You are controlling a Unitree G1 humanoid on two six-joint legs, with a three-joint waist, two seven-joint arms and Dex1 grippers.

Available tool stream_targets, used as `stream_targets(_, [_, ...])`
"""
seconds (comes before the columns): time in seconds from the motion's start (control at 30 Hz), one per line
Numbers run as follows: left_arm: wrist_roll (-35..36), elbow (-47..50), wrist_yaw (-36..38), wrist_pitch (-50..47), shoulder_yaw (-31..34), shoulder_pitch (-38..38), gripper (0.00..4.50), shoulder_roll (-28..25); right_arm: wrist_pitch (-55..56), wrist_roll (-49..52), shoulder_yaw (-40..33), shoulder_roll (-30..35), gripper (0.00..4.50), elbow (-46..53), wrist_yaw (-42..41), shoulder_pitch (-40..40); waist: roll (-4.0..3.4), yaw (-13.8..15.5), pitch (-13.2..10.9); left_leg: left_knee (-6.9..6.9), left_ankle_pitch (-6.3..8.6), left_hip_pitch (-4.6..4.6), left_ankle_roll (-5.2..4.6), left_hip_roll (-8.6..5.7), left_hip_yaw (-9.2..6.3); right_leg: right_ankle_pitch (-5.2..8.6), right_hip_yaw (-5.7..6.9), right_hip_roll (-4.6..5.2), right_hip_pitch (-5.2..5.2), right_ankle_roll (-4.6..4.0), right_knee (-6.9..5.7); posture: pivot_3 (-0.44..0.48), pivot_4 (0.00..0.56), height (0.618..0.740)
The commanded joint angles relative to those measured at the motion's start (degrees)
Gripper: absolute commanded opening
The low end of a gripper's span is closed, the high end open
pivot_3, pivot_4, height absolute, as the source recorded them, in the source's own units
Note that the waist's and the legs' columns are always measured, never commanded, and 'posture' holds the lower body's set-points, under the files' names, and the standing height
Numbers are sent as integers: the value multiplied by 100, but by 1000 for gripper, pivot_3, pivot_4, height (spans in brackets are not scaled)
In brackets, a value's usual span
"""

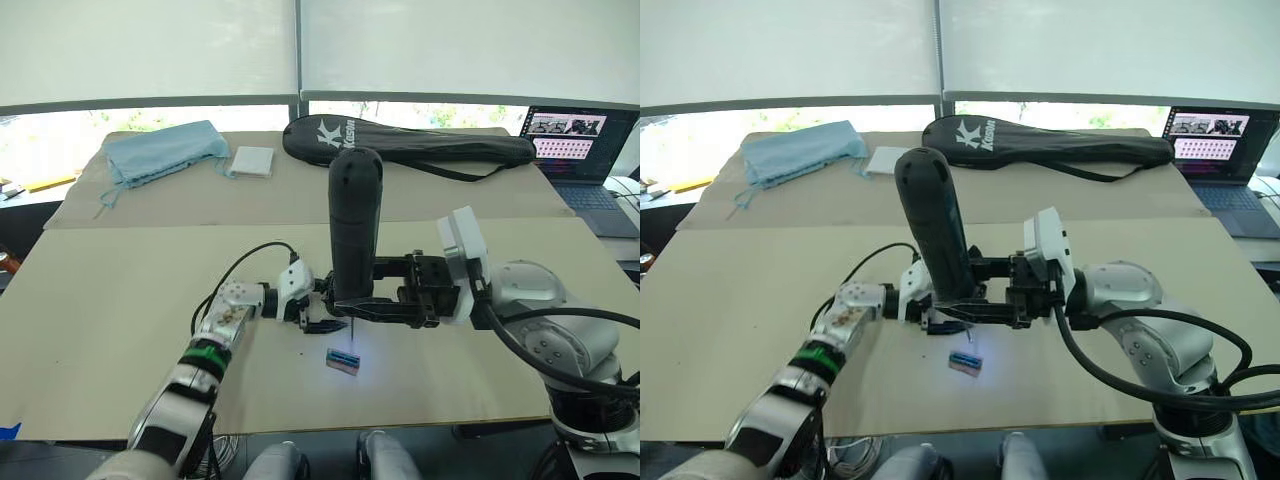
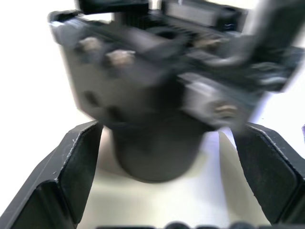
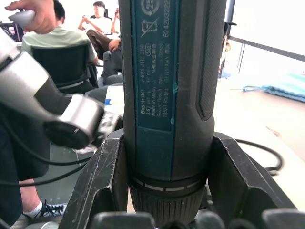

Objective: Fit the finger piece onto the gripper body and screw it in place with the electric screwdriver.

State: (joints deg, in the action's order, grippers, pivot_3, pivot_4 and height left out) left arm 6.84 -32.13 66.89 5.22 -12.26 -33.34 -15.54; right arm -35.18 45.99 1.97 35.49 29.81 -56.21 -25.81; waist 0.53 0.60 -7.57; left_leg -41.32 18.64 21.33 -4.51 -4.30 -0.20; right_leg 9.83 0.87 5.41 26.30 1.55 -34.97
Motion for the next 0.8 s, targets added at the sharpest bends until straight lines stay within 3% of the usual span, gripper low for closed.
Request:
stream_targets(0.03, [-21,726,-578,-438,51,316,4500,88,66,122,-50,-56,1901,161,2,-196,0,20,0,-1,0,0,0,0,0,0,-1,0,-1,0,0,0,150,736])
stream_targets(0.3, [-42,1179,-1182,-657,8,550,4500,200,36,141,-45,-32,1901,100,-33,-279,0,29,0,-2,0,0,1,-1,0,0,3,-1,-1,0,0,0,150,736])
stream_targets(0.4, [71,1255,-979,-580,-48,589,3665,164,24,142,-33,-37,1901,79,-32,-338,0,13,0,0,0,0,1,-1,0,0,4,-2,0,0,1,0,150,736])
stream_targets(0.5, [158,1249,-798,-553,-67,554,2274,156,-77,233,-63,-53,1901,26,36,-484,0,12,0,1,-1,-1,2,-1,0,0,4,-2,1,0,1,0,150,736])
stream_targets(0.8, [-11,593,-627,-190,-169,54,2283,450,-819,673,-134,-272,1901,-306,734,-1508,0,44,0,0,-1,0,2,-3,-1,0,7,2,-1,0,3,0,150,736])
